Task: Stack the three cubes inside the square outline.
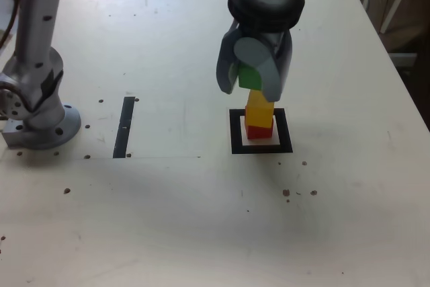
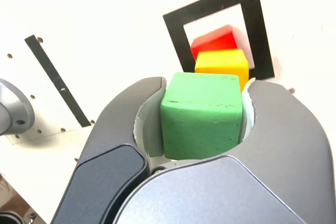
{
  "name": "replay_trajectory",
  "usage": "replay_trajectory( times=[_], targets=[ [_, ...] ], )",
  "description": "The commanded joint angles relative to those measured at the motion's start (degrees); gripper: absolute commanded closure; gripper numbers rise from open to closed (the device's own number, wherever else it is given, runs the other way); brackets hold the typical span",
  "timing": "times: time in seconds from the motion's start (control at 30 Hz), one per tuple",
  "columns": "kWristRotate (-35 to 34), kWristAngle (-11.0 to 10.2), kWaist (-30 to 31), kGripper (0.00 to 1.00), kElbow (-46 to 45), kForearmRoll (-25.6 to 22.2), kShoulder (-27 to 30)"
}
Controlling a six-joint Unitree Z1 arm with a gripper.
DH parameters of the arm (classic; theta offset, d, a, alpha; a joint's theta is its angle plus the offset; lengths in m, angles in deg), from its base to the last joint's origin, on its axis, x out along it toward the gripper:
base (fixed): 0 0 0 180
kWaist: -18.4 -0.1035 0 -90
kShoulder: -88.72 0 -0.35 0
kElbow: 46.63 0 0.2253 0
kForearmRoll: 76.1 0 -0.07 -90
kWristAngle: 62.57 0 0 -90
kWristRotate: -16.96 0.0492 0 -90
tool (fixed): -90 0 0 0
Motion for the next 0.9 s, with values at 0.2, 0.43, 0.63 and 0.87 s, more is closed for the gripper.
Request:
replay_trajectory(
  times=[0.2,0.43,0.63,0.87],
  targets=[
    [0.96,-0.23,-0.7,0.78,1.76,-0.19,-2.26],
    [0.98,0.04,-0.7,0.78,2.18,-0.01,-2.98],
    [0.98,0.44,-0.7,0.78,2.13,0.31,-3.45],
    [1.33,0.81,-0.7,0.45,1.92,0.61,-3.69]
  ],
)
